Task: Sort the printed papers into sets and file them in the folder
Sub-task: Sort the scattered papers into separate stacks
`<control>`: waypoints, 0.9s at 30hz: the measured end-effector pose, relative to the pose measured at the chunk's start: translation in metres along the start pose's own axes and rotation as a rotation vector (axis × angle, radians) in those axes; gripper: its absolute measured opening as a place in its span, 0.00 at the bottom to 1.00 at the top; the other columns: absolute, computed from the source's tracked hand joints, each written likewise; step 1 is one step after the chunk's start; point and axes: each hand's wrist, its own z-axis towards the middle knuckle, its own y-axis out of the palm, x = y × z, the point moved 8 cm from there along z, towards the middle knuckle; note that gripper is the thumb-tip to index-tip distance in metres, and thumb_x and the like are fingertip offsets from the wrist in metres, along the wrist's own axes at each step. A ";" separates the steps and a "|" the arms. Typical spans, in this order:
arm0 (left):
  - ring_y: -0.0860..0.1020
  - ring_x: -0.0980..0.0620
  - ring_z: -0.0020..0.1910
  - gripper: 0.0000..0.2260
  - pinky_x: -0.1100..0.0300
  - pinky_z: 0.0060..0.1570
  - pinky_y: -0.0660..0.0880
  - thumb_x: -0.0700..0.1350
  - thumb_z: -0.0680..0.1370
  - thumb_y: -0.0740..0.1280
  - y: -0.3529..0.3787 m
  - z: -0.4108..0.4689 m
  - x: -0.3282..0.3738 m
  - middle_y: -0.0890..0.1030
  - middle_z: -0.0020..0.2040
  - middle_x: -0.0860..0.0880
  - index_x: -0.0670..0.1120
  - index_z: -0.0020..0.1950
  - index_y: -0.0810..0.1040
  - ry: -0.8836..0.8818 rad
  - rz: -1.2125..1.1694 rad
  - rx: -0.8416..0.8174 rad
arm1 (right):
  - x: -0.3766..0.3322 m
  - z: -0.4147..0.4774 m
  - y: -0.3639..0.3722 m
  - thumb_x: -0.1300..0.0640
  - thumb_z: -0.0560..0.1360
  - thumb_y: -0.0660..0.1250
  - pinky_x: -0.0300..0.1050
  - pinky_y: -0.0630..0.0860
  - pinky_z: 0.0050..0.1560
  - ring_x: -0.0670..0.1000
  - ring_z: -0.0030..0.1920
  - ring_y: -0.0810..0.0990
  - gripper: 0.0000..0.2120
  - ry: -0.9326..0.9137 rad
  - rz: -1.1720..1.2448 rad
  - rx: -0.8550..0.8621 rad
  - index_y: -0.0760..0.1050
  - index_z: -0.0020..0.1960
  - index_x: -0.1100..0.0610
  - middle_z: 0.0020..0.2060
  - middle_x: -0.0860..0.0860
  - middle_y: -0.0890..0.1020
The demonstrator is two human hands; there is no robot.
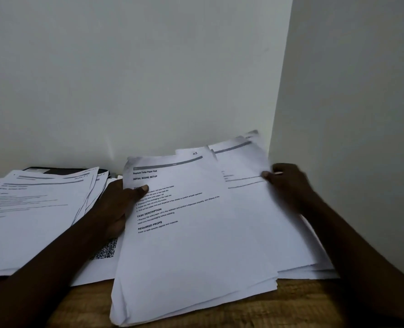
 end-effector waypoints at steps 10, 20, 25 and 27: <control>0.80 0.34 0.58 0.22 0.37 0.55 0.76 0.38 0.71 0.68 0.003 -0.003 0.000 0.81 0.59 0.36 0.37 0.65 0.75 -0.005 -0.008 -0.089 | 0.018 -0.014 -0.001 0.46 0.75 0.67 0.54 0.69 0.61 0.61 0.66 0.69 0.26 0.059 -0.735 -0.008 0.64 0.67 0.56 0.67 0.56 0.68; 0.83 0.38 0.51 0.30 0.49 0.41 0.82 0.42 0.63 0.78 0.008 -0.004 0.001 0.82 0.57 0.36 0.37 0.62 0.76 0.014 -0.030 -0.128 | 0.026 -0.017 0.057 0.36 0.76 0.62 0.43 0.63 0.68 0.53 0.72 0.65 0.33 0.003 -0.749 -0.561 0.61 0.76 0.51 0.74 0.51 0.66; 0.82 0.37 0.53 0.44 0.48 0.44 0.82 0.49 0.51 0.86 0.008 -0.005 0.002 0.82 0.58 0.36 0.37 0.63 0.76 0.016 0.010 -0.140 | -0.003 -0.025 0.053 0.47 0.77 0.67 0.41 0.65 0.64 0.52 0.69 0.69 0.27 -0.119 -0.443 -0.497 0.66 0.73 0.53 0.72 0.52 0.69; 0.82 0.38 0.54 0.42 0.48 0.44 0.82 0.48 0.53 0.85 0.012 -0.006 0.003 0.82 0.57 0.37 0.37 0.63 0.76 0.025 0.010 -0.154 | -0.022 -0.032 0.057 0.49 0.80 0.62 0.44 0.71 0.58 0.52 0.59 0.77 0.14 -0.042 0.121 -0.524 0.76 0.62 0.54 0.66 0.55 0.76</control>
